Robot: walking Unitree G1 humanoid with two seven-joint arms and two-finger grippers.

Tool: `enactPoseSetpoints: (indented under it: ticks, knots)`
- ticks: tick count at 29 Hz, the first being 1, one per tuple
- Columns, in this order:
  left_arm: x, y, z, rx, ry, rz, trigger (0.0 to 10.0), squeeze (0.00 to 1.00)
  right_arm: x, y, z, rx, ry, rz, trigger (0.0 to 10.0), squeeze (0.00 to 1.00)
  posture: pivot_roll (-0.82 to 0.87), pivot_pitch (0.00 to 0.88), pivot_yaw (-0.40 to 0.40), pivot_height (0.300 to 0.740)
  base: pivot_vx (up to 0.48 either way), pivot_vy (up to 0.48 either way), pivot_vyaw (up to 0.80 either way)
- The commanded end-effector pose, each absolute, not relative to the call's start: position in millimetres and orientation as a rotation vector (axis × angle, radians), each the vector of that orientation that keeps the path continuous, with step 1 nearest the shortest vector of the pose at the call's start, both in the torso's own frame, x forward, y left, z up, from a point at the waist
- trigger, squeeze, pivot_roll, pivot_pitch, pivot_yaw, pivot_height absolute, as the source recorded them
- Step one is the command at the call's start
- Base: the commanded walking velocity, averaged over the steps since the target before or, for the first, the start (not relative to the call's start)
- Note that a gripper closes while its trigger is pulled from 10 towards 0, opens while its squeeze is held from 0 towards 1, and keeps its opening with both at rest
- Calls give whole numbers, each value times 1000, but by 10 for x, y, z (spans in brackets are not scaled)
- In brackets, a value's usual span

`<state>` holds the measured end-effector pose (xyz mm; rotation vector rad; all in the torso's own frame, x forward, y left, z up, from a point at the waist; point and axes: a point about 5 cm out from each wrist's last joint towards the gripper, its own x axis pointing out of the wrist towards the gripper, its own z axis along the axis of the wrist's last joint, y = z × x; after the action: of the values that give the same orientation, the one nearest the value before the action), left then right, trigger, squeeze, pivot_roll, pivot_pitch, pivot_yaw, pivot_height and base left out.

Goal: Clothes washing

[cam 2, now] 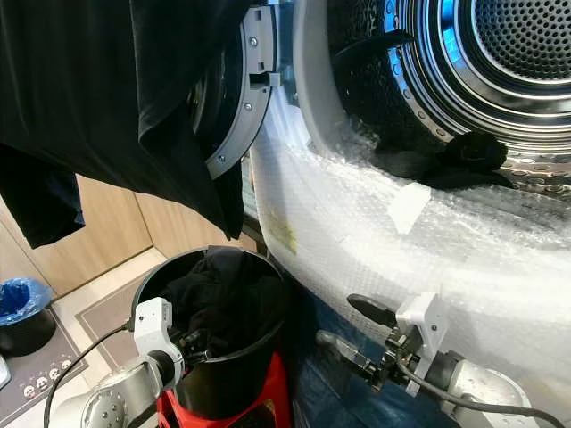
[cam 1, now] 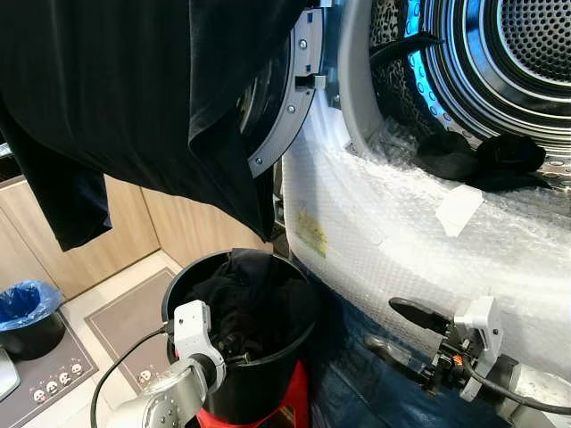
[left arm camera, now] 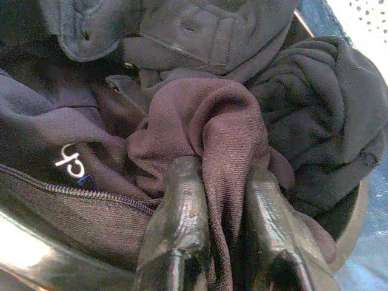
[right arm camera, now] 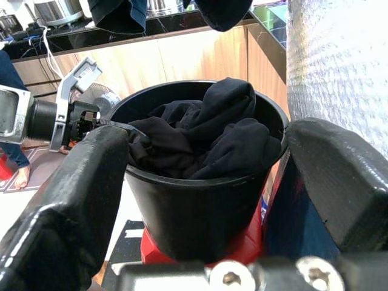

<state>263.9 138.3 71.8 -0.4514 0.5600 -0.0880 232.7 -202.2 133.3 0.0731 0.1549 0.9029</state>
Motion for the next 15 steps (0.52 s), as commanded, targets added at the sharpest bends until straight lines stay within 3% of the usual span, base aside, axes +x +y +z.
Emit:
enactPoseSetpoints:
  ticks: [1, 15]
  knots:
    - [2624, 1408, 711, -428, 552, -48, 0, 0, 2337, -1987, 1413, 61, 118, 919, 10000, 0, -37, 0, 10, 740, 0, 0, 0]
    - [2638, 1456, 994, -277, 262, 19, 0, 0, 2359, -2006, 1414, 67, 114, 910, 10000, 0, -31, 0, 7, 740, 0, 0, 0]
